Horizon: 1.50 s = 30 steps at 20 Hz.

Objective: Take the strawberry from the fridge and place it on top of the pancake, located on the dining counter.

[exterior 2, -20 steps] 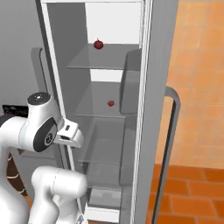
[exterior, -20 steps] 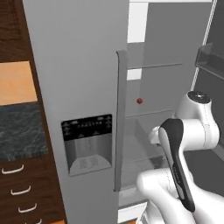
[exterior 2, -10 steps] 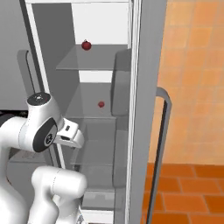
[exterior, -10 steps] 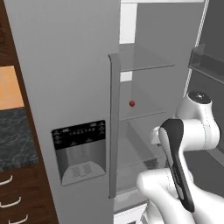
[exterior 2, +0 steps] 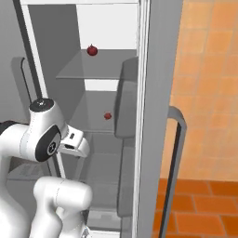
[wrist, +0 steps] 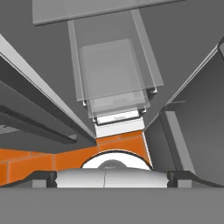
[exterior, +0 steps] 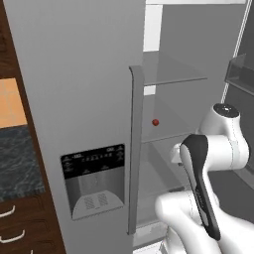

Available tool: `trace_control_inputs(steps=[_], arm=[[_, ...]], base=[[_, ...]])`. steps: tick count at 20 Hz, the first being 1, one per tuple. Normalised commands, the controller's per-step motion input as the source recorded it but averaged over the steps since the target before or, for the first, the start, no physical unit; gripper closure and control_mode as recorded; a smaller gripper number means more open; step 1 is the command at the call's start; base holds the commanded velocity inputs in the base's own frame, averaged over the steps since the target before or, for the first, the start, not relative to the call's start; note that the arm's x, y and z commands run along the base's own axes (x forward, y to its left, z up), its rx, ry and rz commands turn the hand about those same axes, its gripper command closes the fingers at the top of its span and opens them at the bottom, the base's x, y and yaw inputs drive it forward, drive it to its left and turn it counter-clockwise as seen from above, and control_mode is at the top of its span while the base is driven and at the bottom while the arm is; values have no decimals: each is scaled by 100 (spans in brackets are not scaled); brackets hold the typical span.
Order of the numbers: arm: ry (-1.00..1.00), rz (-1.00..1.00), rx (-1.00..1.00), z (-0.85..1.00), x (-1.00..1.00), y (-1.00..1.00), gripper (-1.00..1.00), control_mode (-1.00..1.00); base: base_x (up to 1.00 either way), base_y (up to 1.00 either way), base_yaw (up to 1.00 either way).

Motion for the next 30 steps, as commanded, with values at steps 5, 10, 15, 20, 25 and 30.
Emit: trace_control_inputs(steps=[5, 10, 15, 20, 25, 30], arm=[[0, 0, 0, 0, 0, 0, -100, 100], [0, 0, 0, 0, 0, 0, -100, 100], [0, 0, 0, 0, 0, 0, -100, 100], [0, 0, 0, 0, 0, 0, -100, 100], [0, 0, 0, 0, 0, 0, -100, 100], [0, 0, 0, 0, 0, 0, -100, 100]], base=[[31, -37, 6], [24, -32, 5], [13, -2, 3], [33, 0, 6], [41, 0, 7], [27, 0, 3]])
